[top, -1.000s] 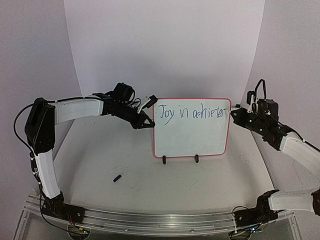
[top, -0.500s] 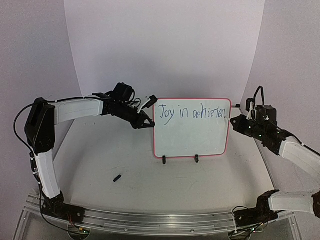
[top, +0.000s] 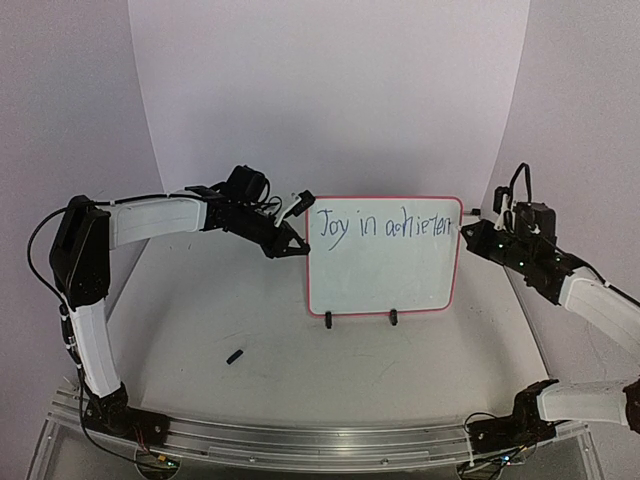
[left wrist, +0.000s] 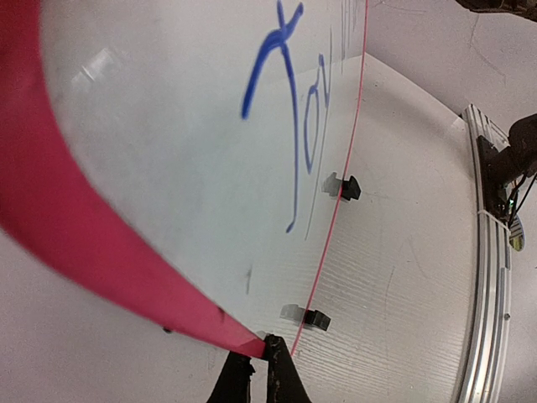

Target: Write a sentence on the whiteboard

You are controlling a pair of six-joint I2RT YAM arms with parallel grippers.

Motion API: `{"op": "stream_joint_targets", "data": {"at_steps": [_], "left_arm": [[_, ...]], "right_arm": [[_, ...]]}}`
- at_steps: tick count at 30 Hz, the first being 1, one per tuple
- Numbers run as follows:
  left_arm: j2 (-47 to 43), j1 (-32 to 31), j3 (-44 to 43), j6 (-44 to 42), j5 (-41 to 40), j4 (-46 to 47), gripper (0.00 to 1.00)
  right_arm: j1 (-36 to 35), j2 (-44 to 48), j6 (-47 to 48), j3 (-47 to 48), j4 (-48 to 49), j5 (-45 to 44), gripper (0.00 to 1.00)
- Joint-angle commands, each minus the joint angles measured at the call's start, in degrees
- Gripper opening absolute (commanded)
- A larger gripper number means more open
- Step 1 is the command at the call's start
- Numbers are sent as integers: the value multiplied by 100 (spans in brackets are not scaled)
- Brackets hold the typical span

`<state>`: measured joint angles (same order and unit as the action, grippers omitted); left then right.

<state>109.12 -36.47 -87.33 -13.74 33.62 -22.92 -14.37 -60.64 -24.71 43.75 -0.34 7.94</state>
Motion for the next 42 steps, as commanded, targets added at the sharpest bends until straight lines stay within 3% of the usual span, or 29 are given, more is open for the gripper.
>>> {"op": "stream_joint_targets", "data": {"at_steps": [1, 11, 42], "left_arm": [[148, -179, 54, -439, -390, -781, 0], [140, -176, 51, -444, -398, -783, 0], [106, -197, 66, -449, -418, -785, 0]], "right_arm": [[22, -33, 1, 221, 243, -234, 0], [22, 104, -58, 99, 238, -546, 0], [22, 285, -188, -309, -167, -403, 0]]}}
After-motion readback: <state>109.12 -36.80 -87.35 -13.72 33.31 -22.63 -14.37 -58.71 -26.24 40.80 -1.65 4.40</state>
